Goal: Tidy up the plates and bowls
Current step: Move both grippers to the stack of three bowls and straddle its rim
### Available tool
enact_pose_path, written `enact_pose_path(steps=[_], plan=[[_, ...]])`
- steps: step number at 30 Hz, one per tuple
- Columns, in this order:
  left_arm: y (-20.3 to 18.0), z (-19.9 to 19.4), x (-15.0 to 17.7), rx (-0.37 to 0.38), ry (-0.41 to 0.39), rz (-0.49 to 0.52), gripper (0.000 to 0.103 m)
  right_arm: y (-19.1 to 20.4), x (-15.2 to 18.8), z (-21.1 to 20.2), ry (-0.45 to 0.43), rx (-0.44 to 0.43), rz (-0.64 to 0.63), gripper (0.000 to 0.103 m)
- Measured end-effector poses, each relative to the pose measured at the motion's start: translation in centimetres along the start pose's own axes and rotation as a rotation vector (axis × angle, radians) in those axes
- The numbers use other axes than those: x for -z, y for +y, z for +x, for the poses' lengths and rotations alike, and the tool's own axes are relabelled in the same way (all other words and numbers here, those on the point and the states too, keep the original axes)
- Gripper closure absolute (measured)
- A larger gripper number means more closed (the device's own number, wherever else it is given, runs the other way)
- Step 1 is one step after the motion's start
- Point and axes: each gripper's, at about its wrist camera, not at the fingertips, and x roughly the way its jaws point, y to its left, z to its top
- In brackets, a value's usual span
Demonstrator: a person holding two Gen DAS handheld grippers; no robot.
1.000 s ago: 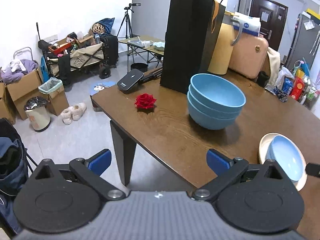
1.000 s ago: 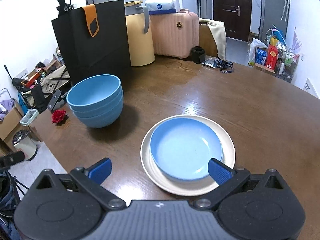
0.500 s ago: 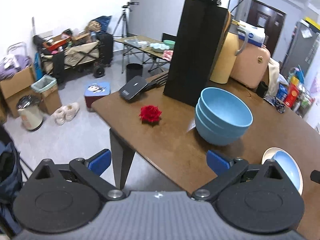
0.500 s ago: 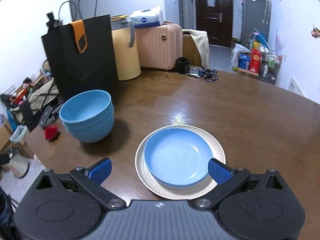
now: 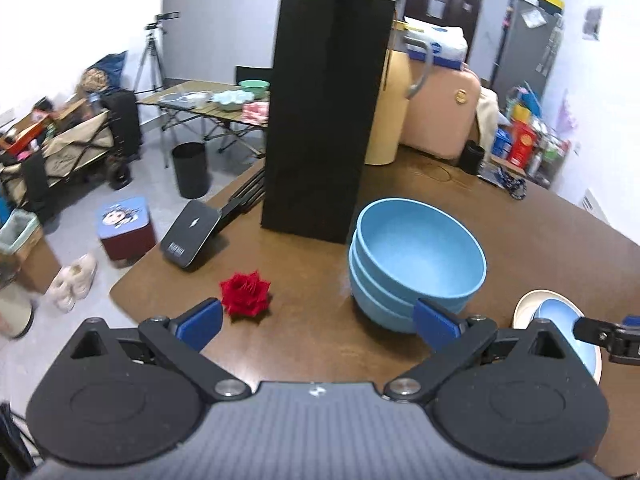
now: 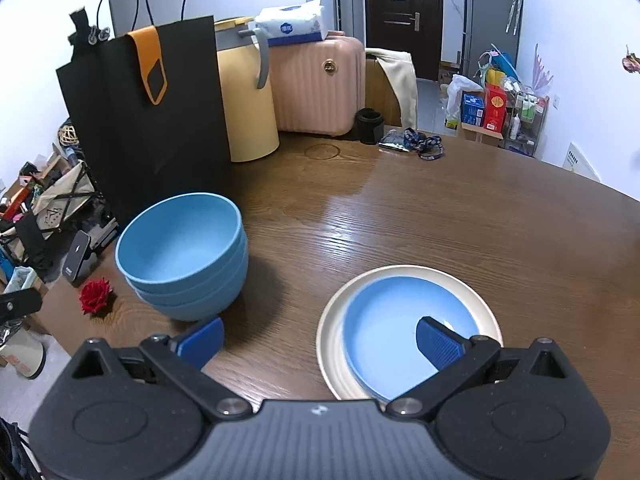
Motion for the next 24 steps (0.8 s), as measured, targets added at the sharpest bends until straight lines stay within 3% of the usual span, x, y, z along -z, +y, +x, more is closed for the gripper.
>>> enact_pose_path(steps=[14, 24], plan=[[2.6, 7.1, -6.0, 0.103, 0.117, 0.076, 0.000, 6.2, -4.4, 6.0, 0.087, 0.024, 0.021, 0.000], [-0.1, 13.9, -9.0, 0.152, 0.280, 0.130, 0.000, 7.3, -5.7, 9.4, 0.183, 0.062, 0.081, 0.000]])
